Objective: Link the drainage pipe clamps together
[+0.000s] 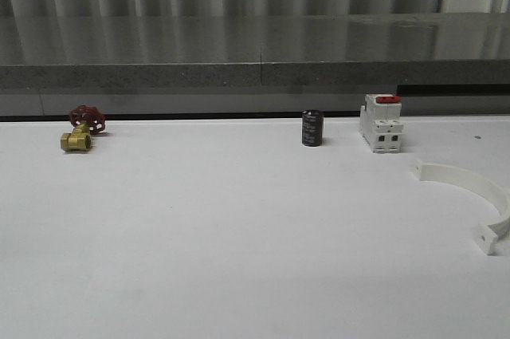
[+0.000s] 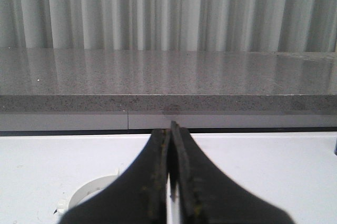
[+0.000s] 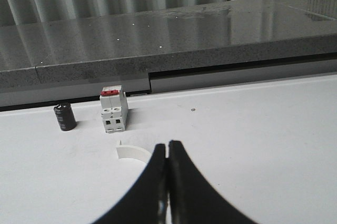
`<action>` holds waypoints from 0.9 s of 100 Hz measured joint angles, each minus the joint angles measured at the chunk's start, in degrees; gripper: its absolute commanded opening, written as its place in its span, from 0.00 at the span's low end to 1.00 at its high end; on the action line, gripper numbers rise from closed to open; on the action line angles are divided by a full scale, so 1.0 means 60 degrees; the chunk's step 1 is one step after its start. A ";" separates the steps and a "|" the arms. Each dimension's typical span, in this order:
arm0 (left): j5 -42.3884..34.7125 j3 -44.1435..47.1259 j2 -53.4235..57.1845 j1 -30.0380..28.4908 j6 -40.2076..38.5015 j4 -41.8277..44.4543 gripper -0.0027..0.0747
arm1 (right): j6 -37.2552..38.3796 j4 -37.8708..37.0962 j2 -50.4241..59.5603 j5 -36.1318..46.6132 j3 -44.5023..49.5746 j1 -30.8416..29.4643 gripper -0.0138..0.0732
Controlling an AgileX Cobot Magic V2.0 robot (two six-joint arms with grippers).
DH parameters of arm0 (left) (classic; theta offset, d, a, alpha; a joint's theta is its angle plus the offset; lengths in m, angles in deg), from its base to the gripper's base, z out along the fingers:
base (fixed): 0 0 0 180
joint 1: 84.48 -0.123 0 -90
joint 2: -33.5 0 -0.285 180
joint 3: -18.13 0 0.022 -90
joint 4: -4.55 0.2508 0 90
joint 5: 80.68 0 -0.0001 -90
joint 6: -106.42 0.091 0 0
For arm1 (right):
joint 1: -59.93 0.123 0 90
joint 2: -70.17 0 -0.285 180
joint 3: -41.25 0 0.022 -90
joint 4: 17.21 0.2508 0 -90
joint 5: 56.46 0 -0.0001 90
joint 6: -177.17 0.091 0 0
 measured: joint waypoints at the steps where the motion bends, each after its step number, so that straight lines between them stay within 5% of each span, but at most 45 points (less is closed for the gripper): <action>1: 0.0000 0.0000 0.0000 0.0000 0.0000 0.0000 0.01 | 0.0000 0.0000 0.0000 0.0000 0.0000 0.0000 0.08; 52: 0.0000 -0.0116 0.0000 0.0000 0.0000 0.0000 0.01 | 0.0000 0.0000 0.0000 0.0000 0.0000 0.0000 0.08; 74: 0.1470 -0.2102 -0.0872 0.0000 0.0000 0.0000 0.01 | 0.0000 0.0000 0.0000 0.0000 0.0000 0.0000 0.08; 90: 0.4111 -0.4403 -0.2727 0.0000 0.0000 0.0000 0.01 | 0.0000 0.0000 0.0000 0.0003 0.0000 0.0000 0.08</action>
